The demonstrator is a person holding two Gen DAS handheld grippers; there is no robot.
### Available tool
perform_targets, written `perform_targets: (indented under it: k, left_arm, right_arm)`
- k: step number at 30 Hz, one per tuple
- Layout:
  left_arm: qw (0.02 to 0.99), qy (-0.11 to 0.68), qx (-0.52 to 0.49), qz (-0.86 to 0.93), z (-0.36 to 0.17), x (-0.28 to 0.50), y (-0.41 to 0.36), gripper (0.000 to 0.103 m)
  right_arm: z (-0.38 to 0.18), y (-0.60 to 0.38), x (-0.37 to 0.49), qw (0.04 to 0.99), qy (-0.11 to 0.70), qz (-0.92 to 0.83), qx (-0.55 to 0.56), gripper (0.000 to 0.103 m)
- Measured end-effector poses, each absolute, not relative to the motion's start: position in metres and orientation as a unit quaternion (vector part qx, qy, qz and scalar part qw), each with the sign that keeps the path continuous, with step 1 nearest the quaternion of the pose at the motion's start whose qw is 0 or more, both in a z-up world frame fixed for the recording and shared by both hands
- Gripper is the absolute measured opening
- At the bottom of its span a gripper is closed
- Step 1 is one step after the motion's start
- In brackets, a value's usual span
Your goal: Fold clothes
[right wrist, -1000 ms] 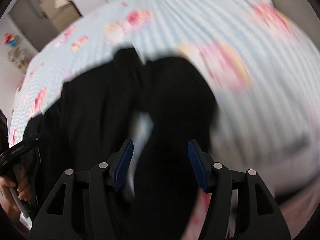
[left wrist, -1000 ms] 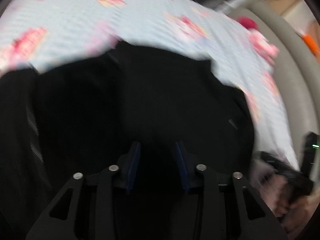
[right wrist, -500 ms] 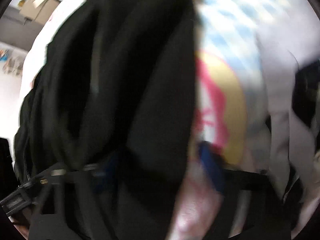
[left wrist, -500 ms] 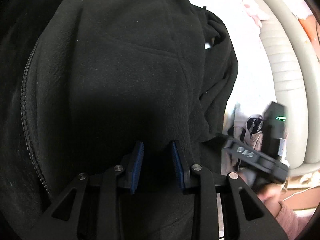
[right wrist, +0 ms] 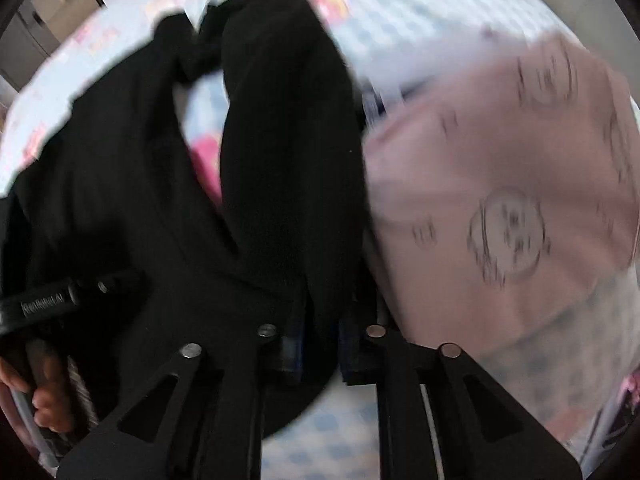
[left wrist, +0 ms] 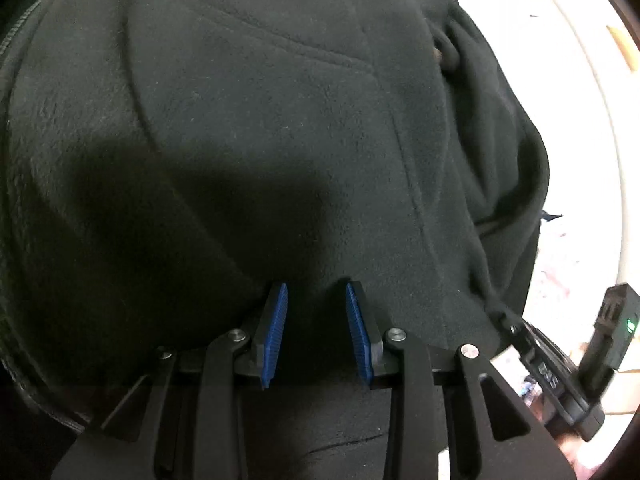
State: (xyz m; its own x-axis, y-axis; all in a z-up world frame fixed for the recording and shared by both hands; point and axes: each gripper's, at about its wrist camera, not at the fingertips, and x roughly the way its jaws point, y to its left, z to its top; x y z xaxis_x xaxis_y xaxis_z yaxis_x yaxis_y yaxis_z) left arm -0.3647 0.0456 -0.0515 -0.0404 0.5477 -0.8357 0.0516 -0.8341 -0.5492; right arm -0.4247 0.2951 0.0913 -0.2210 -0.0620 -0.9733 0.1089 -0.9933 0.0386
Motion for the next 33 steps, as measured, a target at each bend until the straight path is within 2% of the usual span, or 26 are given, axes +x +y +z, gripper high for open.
perform_targets:
  k: [1, 2, 6, 8, 9, 11, 13, 15, 16, 17, 18, 21, 22, 24, 25, 26, 28, 31, 33]
  left_arm:
    - [0.181, -0.229, -0.667, 0.686, -0.049, -0.365, 0.044, 0.032]
    - [0.182, -0.234, -0.665, 0.685, -0.046, -0.365, 0.042, 0.032]
    - [0.184, -0.246, -0.628, 0.715, -0.014, -0.358, 0.027, 0.032]
    - [0.172, -0.257, -0.602, 0.736, 0.004, -0.351, 0.013, 0.032]
    - [0.173, -0.272, -0.591, 0.739, 0.006, -0.35, 0.006, 0.032]
    - [0.17, -0.286, -0.578, 0.745, 0.01, -0.351, -0.003, 0.033]
    - [0.152, -0.239, -0.59, 0.756, 0.006, -0.367, -0.001, 0.033]
    - [0.134, -0.19, -0.601, 0.765, 0.001, -0.383, 0.001, 0.033]
    - [0.113, -0.167, -0.613, 0.764, -0.009, -0.389, -0.003, 0.031]
    - [0.084, -0.162, -0.63, 0.755, -0.022, -0.391, -0.015, 0.012]
    - [0.065, -0.18, -0.638, 0.746, -0.026, -0.391, -0.029, 0.003]
    - [0.038, -0.212, -0.639, 0.738, -0.019, -0.383, -0.06, 0.003]
    - [0.041, -0.212, -0.629, 0.747, -0.01, -0.381, -0.065, 0.003]
    - [0.041, -0.215, -0.599, 0.77, 0.01, -0.384, -0.072, 0.005]
    - [0.036, -0.218, -0.58, 0.784, 0.018, -0.388, -0.077, 0.009]
    - [0.027, -0.221, -0.564, 0.795, 0.025, -0.393, -0.082, 0.022]
    - [0.003, -0.233, -0.547, 0.804, 0.024, -0.409, -0.095, 0.034]
    - [-0.036, -0.202, -0.58, 0.788, -0.001, -0.425, -0.102, 0.037]
    - [-0.037, -0.21, -0.602, 0.77, -0.013, -0.427, -0.109, 0.036]
  right_arm:
    - [0.096, 0.295, -0.422, 0.055, 0.015, -0.785, 0.617, 0.02]
    - [0.107, 0.294, -0.421, 0.048, 0.015, -0.798, 0.6, 0.032]
    - [0.167, 0.288, -0.416, 0.049, 0.005, -0.863, 0.503, 0.037]
    - [0.187, 0.269, -0.421, 0.101, 0.001, -0.875, 0.473, 0.054]
    - [0.181, 0.254, -0.429, 0.135, 0.014, -0.865, 0.484, 0.056]
    - [0.161, 0.224, -0.446, 0.189, 0.035, -0.838, 0.511, 0.056]
    - [0.13, 0.196, -0.464, 0.225, 0.051, -0.808, 0.543, 0.053]
    - [0.095, 0.188, -0.486, 0.237, 0.038, -0.785, 0.571, 0.045]
    - [0.078, 0.184, -0.497, 0.242, 0.031, -0.773, 0.585, 0.045]
    - [0.059, 0.182, -0.507, 0.218, 0.051, -0.773, 0.593, 0.042]
    - [0.054, 0.187, -0.512, 0.202, 0.047, -0.773, 0.6, 0.041]
    - [0.058, 0.212, -0.516, 0.152, 0.023, -0.783, 0.602, 0.04]
    - [0.067, 0.22, -0.513, 0.134, 0.027, -0.793, 0.594, 0.031]
    - [0.084, 0.235, -0.508, 0.149, -0.022, -0.801, 0.58, 0.032]
    - [0.09, 0.237, -0.507, 0.16, -0.041, -0.801, 0.575, 0.038]
    - [0.092, 0.233, -0.508, 0.171, -0.045, -0.801, 0.572, 0.043]
    - [0.092, 0.214, -0.506, 0.2, -0.025, -0.803, 0.56, 0.044]
    - [0.073, 0.174, -0.52, 0.222, 0.026, -0.797, 0.561, 0.044]
    - [0.051, 0.17, -0.532, 0.178, 0.069, -0.783, 0.592, 0.045]
